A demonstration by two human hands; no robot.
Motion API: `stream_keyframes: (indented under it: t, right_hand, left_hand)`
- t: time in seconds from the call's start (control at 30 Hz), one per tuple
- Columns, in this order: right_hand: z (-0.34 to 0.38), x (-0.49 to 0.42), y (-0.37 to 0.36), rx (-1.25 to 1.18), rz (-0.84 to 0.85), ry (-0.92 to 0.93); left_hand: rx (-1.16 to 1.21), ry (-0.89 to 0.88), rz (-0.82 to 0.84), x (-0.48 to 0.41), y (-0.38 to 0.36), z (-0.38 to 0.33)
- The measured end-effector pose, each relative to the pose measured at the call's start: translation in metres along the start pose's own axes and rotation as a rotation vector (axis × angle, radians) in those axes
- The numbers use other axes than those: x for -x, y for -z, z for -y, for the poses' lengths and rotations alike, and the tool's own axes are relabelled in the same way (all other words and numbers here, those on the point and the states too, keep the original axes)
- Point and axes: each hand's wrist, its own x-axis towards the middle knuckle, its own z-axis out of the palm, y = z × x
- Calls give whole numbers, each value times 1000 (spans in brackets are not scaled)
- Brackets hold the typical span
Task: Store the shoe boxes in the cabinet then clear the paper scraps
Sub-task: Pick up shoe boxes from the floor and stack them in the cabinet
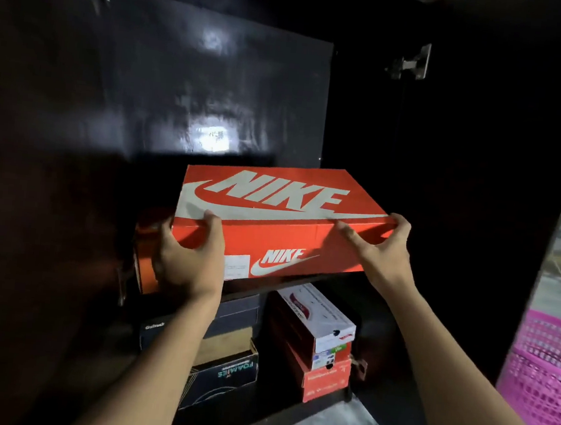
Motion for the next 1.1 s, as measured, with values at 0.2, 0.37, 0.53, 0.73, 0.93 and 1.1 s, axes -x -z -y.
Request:
stream_keyframes:
  t: [0.2,0.37,0.53,0.73,0.93,1.1]
  right_hand:
    - [-8,-27,-53,-44,155,-1]
    - [-23,-46,-85,-94,220,-12]
    - [-36,-57,-119,-31,219,-3]
    - [-40,-82,-152,75,236,56]
    - [-33,-99,-184,143,331,12]
    - [-41,-121,-193,124,499,-37]
  left_hand:
    - [-109,82,-59,-39,-4,15]
    - [-106,-45,-53,-39,-14,26]
    - [-397,-405,-65,-39,-39,49]
    - [-427,-434,-111,-94,-66,61]
    - [-456,-284,-59,-129,-83,76]
    - [-625,-174,108,-147,-84,72]
